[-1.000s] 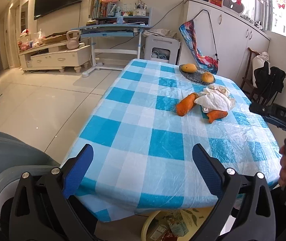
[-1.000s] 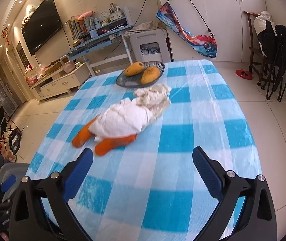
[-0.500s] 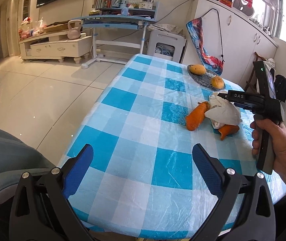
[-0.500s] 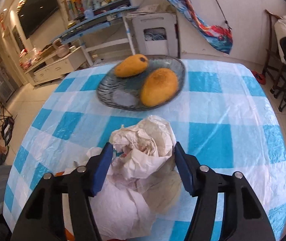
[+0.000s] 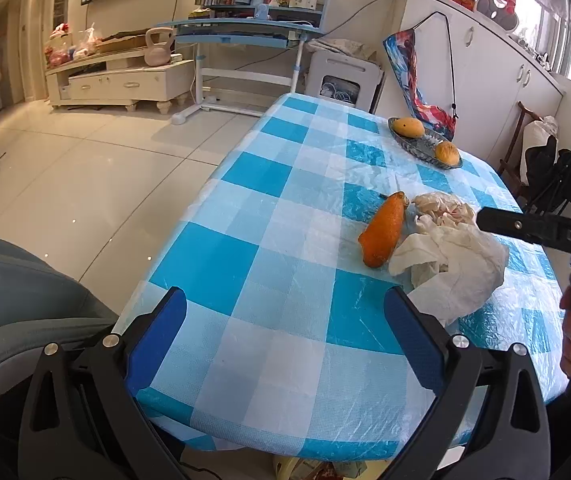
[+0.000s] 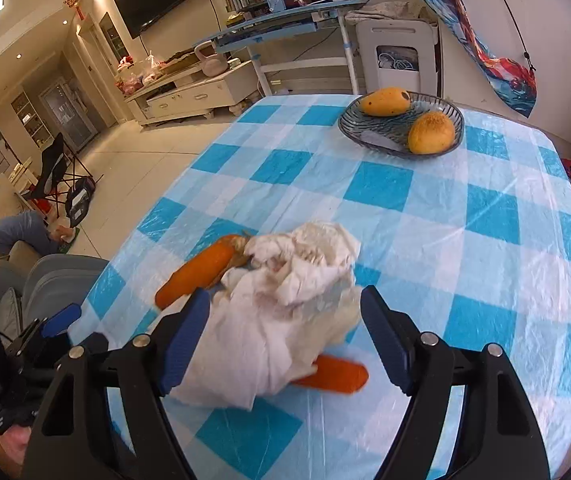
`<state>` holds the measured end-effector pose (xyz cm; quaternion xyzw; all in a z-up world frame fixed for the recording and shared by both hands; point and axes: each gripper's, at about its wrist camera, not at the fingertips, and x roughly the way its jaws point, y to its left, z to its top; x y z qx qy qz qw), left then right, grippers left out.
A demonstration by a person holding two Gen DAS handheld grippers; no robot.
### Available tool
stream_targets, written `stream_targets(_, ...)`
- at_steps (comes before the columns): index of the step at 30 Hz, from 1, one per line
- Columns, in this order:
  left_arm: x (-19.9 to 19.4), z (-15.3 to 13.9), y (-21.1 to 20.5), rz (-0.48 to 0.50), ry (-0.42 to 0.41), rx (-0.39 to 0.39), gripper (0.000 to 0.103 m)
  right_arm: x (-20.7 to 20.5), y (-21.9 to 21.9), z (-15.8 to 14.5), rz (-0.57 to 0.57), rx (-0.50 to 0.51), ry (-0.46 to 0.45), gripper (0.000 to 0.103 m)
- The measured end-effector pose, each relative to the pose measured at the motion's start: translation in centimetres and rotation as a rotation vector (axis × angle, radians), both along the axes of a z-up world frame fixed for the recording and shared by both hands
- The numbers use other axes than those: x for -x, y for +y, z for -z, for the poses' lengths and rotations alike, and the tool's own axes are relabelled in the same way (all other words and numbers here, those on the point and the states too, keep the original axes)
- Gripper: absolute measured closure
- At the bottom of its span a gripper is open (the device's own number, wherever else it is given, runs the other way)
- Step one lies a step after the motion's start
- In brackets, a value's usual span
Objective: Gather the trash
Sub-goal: 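Reach the right gripper to a white crumpled tissue and close on it, then lift the tissue with the right gripper while the left gripper grasps another white tissue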
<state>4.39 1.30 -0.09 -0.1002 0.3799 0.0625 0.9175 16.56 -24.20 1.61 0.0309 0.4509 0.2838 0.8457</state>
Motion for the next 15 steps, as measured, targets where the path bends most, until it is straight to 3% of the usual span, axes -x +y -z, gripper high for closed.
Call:
stream_targets(4, 0.6, -0.6, -1.2, 0.062, -0.029, -0.010, 0.008, 1.6, -0.8, 0.5, 0.007, -0.021, 0.010, 0.028)
stream_targets(12, 1.2, -0.9, -5.4, 0.218, -0.040, -0.106, 0.008, 1.0, -0.2, 1.7, -0.030, -0.265, 0.113, 0.028)
stream_targets(15, 1.3, -1.0, -5.6, 0.220, -0.035, -0.127, 0.008, 1.5, 0.2, 0.8, -0.094, -0.429, 0.111, 0.029)
